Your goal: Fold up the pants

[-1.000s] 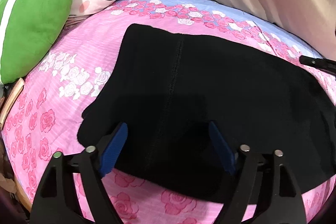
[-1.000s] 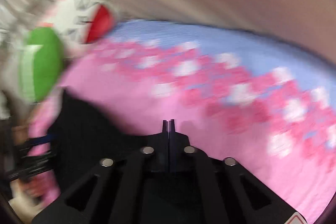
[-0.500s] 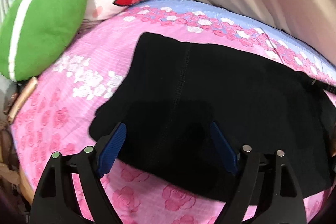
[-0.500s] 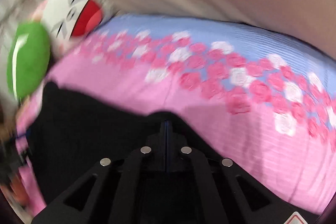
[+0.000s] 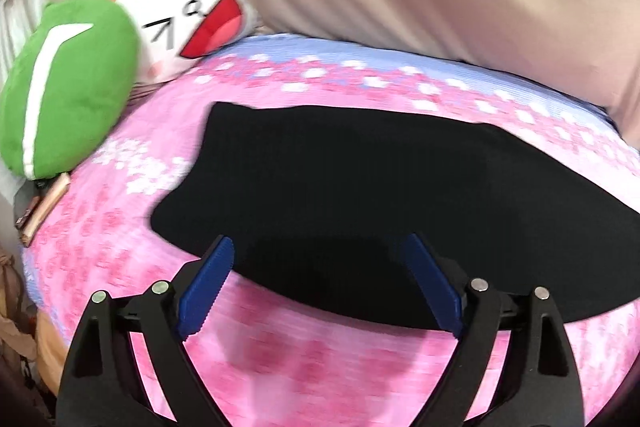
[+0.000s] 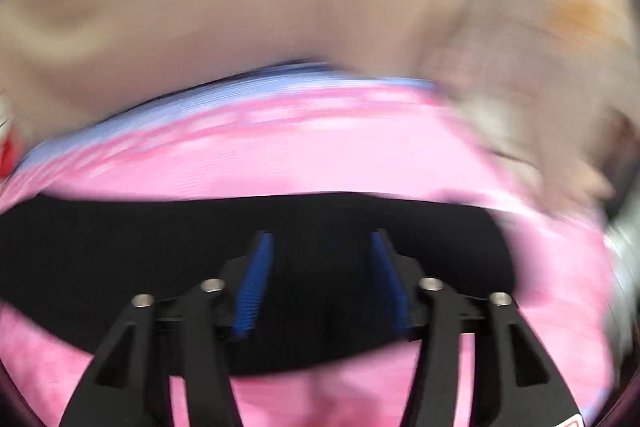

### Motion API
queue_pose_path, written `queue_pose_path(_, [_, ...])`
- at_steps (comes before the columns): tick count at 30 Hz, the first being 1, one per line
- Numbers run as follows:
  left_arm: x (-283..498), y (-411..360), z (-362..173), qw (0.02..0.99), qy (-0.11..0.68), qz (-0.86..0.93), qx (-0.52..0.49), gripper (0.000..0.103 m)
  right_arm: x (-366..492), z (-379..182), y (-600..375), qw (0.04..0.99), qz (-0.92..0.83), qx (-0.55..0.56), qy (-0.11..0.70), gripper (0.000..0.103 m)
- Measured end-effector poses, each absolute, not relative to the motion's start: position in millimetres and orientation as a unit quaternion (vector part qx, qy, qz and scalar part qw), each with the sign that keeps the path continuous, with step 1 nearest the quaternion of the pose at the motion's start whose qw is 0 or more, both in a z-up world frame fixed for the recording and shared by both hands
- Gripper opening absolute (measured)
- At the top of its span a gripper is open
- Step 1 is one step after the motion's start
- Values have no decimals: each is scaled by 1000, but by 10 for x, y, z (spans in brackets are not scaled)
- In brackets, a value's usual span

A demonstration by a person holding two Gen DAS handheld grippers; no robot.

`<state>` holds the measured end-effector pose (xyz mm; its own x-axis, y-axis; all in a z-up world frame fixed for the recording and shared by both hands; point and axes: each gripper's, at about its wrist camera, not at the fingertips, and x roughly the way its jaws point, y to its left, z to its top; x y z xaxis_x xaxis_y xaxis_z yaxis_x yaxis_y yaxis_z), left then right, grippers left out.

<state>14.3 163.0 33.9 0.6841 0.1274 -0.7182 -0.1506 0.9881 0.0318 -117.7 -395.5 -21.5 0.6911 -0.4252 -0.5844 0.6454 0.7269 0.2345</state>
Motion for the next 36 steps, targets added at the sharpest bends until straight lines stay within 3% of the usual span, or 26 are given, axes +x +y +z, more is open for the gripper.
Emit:
queue_pose_path(4, [139,1189,344,919,392,53,-11,86,-1926,-438,-4804,857,-295,365,212,66])
queue_pose_path(7, [141,915,353,917,396,39,-13,86,-1819,-602,-5054,856,-227,406,226,69])
queue_pose_path(8, [143,829,352,917,398,34,-15,86,-1680,-654,-5089,861,-185,410,238,54])
queue_pose_path(9, [147,760,355,916,401,30,-15,86,-1550,-635,-5051,866,-154,405,249,5])
queue_pose_path(10, [157,682,363,915,403,29,-11,86,-1454,-578,-5031,872,-148,390,257,8])
queue_pose_path(14, [130,541,422,917,397,37,11,87,-1748,85,-4796,935,-221,221,165,11])
queue_pose_path(18, [109,571,384,916,399,50,15,88,-1628,-673,-5246,872,-296,234,313,13])
queue_pose_path(20, [127,595,336,912,405,56,18,88,-1833,-817,-5266,865,-298,266,302,15])
queue_pose_path(22, [143,590,305,910,409,63,22,88,-2041,-771,-5158,876,-276,289,270,29])
queue_pose_path(23, [149,579,296,910,410,63,22,88,-2049,-743,-5105,879,-270,286,267,48])
queue_pose_path(24, [151,560,289,910,410,61,23,88,-2027,-702,-5049,884,-268,275,265,55])
queue_pose_path(28, [171,466,262,910,409,59,28,90,-1764,-657,-4948,891,-256,249,282,56])
queue_pose_path(30, [203,501,230,907,414,72,28,90,-1616,-749,-4969,880,-264,247,309,51])
queue_pose_path(36, [154,1370,210,893,422,155,-16,90,-1603,-676,-4650,883,-282,220,303,53])
